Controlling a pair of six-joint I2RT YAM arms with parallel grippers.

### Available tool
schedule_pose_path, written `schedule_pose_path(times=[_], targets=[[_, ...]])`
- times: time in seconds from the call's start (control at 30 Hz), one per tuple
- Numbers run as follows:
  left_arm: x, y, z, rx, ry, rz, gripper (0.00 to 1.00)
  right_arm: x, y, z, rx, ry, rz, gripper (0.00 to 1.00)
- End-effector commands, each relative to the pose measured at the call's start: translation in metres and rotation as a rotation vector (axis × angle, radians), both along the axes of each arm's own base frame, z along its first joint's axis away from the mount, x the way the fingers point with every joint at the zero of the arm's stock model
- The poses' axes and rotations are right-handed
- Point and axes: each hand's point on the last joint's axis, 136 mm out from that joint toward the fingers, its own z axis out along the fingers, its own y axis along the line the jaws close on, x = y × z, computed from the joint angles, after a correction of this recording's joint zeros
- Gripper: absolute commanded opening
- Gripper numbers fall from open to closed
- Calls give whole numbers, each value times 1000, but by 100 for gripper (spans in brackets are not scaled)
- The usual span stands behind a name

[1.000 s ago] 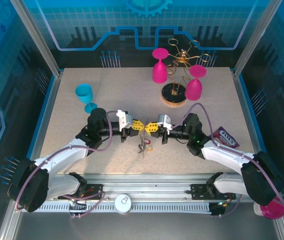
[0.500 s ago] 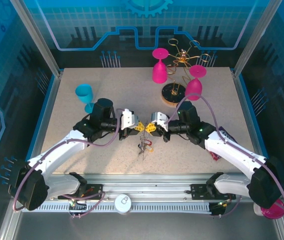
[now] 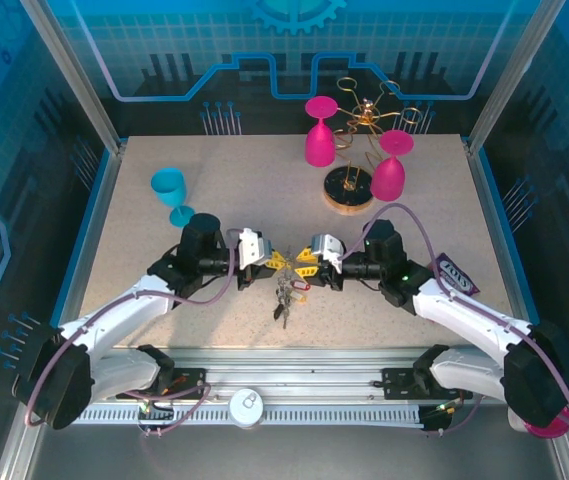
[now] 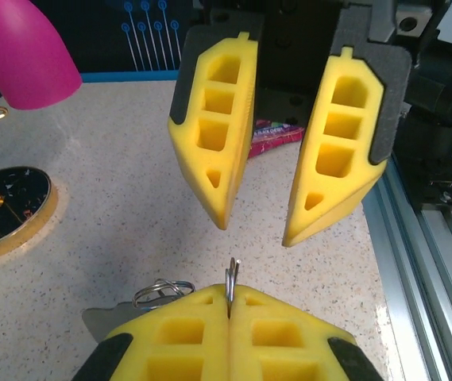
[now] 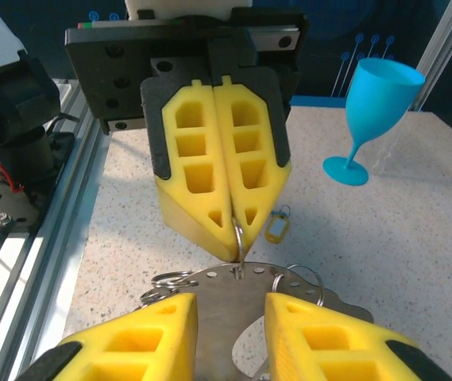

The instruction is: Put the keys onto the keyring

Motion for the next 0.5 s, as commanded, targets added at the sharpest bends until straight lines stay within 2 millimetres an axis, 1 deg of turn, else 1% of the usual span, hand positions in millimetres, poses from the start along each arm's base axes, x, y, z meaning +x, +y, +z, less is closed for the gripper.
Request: schedule_pose_path(times=[0.0, 0.2, 0.47], targets=[[-5, -2, 33, -124, -110, -25, 0, -1, 5, 24, 104, -56, 37, 29], [-10, -3, 35, -159, -110, -47, 0, -2, 8, 24, 126, -65, 57, 28], [-15, -5, 37, -178, -106, -76, 0, 4, 10, 18, 119, -74, 47, 26]])
